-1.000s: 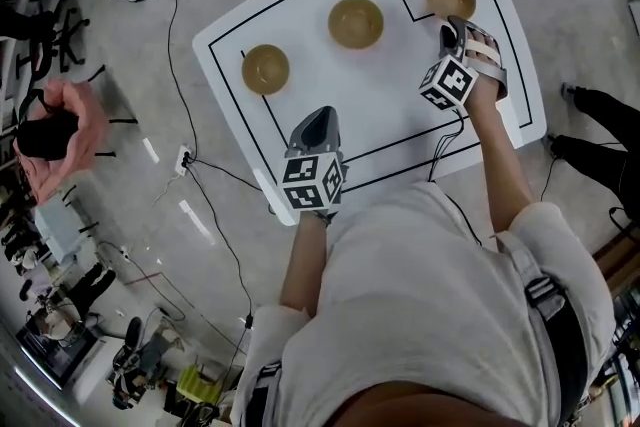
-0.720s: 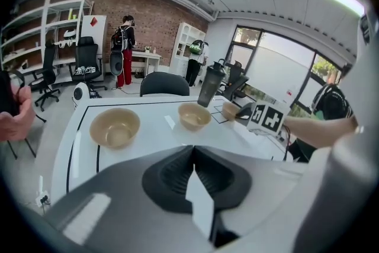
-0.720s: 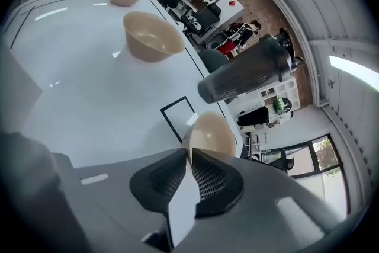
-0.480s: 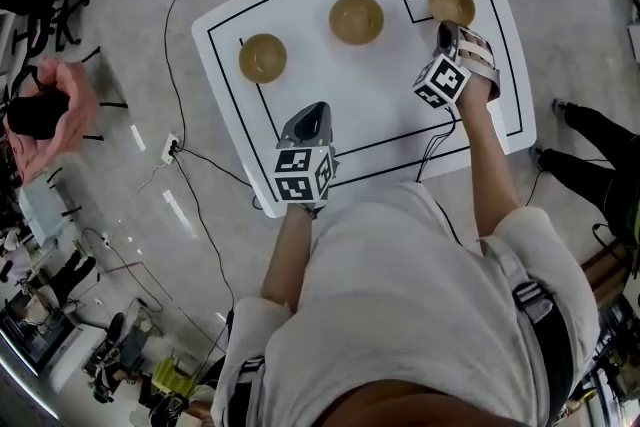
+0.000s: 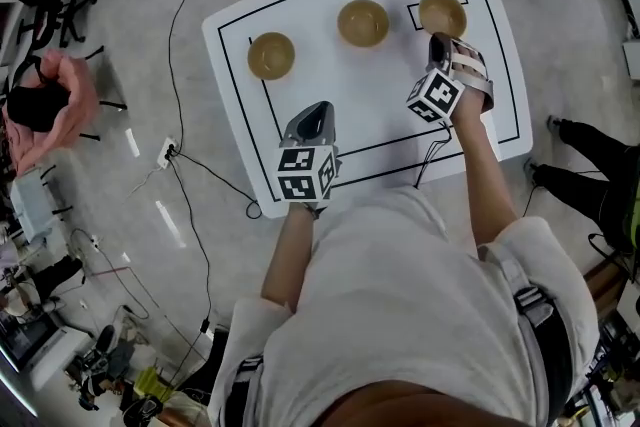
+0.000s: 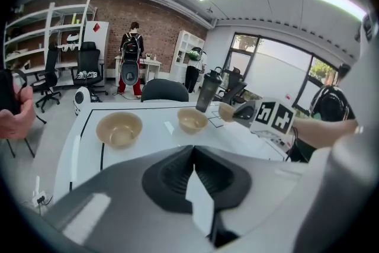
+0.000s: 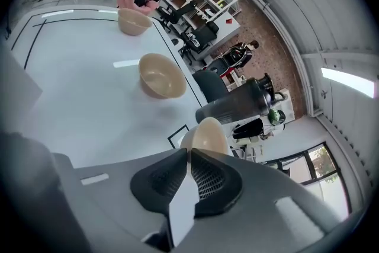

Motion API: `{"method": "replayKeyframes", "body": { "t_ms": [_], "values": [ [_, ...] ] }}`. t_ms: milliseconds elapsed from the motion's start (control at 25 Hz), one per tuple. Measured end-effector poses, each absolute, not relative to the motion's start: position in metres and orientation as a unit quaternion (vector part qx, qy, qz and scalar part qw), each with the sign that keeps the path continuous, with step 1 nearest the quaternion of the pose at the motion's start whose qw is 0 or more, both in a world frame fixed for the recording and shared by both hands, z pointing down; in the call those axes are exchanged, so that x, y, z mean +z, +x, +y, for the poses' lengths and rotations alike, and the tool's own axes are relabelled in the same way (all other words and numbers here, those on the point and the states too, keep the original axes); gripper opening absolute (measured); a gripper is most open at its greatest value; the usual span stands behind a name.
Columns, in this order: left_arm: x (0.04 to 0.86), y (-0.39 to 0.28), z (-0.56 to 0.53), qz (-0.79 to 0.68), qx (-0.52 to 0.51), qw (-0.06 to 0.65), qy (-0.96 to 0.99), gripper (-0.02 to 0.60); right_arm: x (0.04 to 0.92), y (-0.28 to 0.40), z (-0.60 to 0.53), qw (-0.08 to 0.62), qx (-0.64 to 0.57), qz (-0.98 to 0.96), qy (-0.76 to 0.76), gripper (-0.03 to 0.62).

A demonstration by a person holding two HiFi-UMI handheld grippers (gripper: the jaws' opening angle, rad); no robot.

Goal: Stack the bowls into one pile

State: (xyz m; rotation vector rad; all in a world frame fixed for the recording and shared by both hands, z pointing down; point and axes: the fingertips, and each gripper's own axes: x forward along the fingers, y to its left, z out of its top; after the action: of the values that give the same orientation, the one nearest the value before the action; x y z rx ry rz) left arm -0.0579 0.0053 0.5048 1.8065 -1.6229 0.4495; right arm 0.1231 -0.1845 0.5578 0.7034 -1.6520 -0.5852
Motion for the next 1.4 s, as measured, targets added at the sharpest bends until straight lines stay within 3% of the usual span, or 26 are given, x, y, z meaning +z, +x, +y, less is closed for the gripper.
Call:
{"method": "replayKeyframes", "body": {
  "t_ms": [680, 1400],
  "values": [
    [0.495, -0.084, 0.037, -0.644, 0.155, 0.325, 0.675, 0.002, 0.531, 0.063, -0.141, 0.553, -0.28, -0.735, 0.276, 0.023],
    [0.489, -0.151, 0.094, -0.692, 0.135, 0.338, 0.623, 0.002, 0.518, -0.058, -0.068, 0.509, -0.321, -0.775, 0.193, 0.025]
  ]
}}
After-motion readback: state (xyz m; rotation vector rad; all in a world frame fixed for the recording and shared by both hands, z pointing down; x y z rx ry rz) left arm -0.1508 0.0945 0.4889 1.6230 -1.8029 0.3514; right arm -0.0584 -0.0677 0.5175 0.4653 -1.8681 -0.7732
